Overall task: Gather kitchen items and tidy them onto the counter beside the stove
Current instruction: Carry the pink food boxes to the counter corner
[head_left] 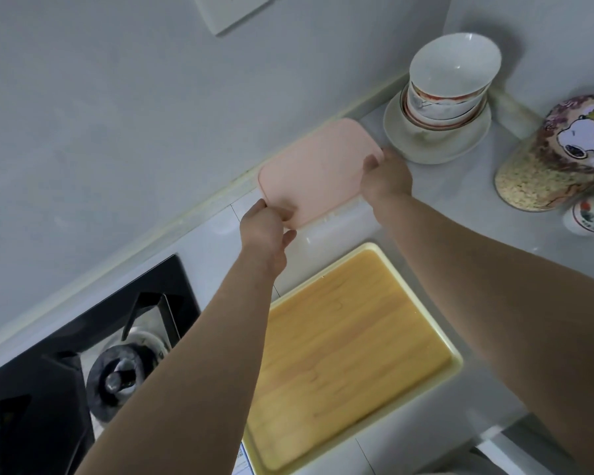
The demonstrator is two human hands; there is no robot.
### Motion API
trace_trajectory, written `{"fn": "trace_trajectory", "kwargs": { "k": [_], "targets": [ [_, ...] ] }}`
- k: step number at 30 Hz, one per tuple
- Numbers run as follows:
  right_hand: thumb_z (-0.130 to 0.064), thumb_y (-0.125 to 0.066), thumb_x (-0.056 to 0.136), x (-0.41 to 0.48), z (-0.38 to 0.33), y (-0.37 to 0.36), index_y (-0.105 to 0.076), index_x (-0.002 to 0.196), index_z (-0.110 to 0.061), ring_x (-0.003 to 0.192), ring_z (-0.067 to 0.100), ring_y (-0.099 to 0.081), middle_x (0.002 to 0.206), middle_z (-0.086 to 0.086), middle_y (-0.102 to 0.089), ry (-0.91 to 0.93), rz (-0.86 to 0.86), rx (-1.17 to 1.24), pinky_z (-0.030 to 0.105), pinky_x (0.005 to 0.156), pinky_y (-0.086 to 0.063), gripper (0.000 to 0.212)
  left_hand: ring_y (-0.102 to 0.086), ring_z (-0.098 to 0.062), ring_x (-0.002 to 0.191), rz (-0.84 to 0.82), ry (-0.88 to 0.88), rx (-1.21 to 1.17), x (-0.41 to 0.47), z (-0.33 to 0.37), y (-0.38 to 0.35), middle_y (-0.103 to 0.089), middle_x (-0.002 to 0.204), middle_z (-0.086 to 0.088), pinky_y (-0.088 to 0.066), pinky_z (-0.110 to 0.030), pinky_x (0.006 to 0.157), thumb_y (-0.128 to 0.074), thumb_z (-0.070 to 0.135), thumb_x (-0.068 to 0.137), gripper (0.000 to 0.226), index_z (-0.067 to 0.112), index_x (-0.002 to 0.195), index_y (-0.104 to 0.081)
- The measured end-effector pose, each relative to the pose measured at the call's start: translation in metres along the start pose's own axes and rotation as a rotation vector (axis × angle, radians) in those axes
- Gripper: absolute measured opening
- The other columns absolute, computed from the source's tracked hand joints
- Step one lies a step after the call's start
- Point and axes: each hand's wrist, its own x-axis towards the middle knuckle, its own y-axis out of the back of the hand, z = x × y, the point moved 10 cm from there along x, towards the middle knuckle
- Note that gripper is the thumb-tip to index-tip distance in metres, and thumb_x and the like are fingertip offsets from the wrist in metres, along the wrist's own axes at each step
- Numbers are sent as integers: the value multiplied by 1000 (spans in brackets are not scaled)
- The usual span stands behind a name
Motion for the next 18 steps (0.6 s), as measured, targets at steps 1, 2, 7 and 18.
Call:
{"fn": "trace_trajectory", "kwargs": {
  "k": [1, 2, 7, 18],
  "targets": [
    [-26, -37, 105, 2, 0, -1, -44, 140, -7, 131, 33, -48, 142, 15, -52, -6, -2, 19, 33, 102, -38, 40, -57, -19, 92, 2, -1, -4, 2, 0, -1, -65, 99, 0, -57, -41, 91, -52, -8, 80, 32, 10, 100, -68],
    [-23, -36, 105, 4, 0, -1, -42, 142, -5, 133, 33, -47, 144, 16, -50, -12, 0, 29, 33, 103, -37, 41, -56, -19, 90, 3, -2, -7, 3, 1, -2, -63, 95, 0, -57, -41, 91, -51, -8, 80, 33, 9, 102, -68],
    [-21, -35, 105, 11, 0, -3, -37, 144, -3, 132, 35, -47, 144, 18, -48, -25, 14, 34, 38, 106, -39, 43, -51, -15, 77, -7, -5, -26, 9, 6, -11, -53, 82, 2, -56, -43, 94, -50, -10, 79, 40, 6, 112, -67],
    [-29, -50, 100, -5, 7, 4, -44, 144, -8, 129, 28, -52, 141, 10, -55, -4, 56, 106, 31, 105, -40, 49, -60, -13, 101, 51, -48, -179, -10, -11, 17, -55, 135, -9, -49, -34, 105, -51, -13, 87, 58, 5, 143, -48]
  ]
}}
